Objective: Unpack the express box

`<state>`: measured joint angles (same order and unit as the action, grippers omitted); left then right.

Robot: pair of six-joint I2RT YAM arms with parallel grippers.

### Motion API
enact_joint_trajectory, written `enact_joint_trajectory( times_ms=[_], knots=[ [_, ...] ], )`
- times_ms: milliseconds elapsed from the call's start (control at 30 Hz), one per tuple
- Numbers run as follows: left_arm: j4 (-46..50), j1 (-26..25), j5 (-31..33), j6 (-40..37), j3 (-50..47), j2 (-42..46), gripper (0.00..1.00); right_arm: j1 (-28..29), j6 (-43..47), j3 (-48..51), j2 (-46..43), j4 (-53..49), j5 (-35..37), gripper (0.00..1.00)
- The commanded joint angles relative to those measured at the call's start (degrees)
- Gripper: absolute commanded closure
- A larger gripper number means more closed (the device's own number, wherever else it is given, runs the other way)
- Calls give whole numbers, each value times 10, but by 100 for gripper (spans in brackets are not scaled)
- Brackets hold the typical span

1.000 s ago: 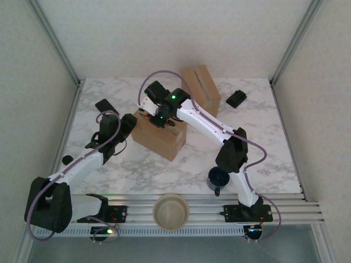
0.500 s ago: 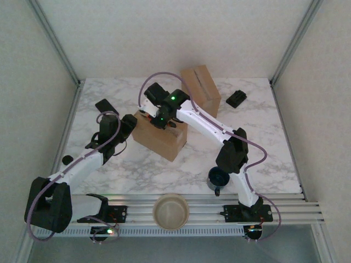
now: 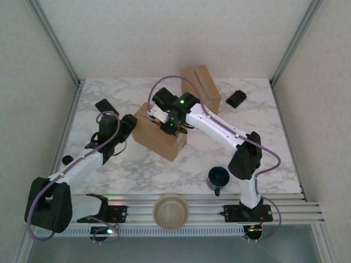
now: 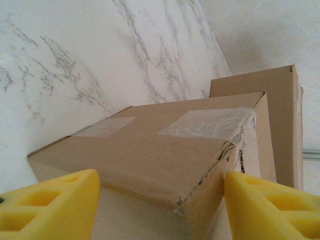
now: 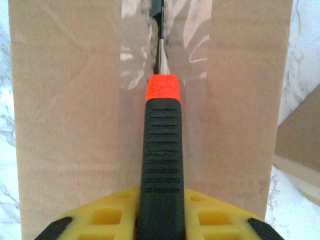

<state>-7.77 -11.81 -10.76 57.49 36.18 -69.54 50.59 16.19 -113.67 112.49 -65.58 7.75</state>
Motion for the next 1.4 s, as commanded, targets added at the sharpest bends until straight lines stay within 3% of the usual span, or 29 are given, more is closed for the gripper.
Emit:
enact_joint_trajectory(
  times_ms=[0,667,1367],
  knots=[
    [31,12,15,10,-17,-6,36,5,-21,39,-31,-61,18,100],
    [29,20,13,8,-23,-4,36,8,-73,207,-166,-94,37,100],
    [29,24,5,4,-15,-4,36,8,-131,289,-290,-133,66,100]
  ],
)
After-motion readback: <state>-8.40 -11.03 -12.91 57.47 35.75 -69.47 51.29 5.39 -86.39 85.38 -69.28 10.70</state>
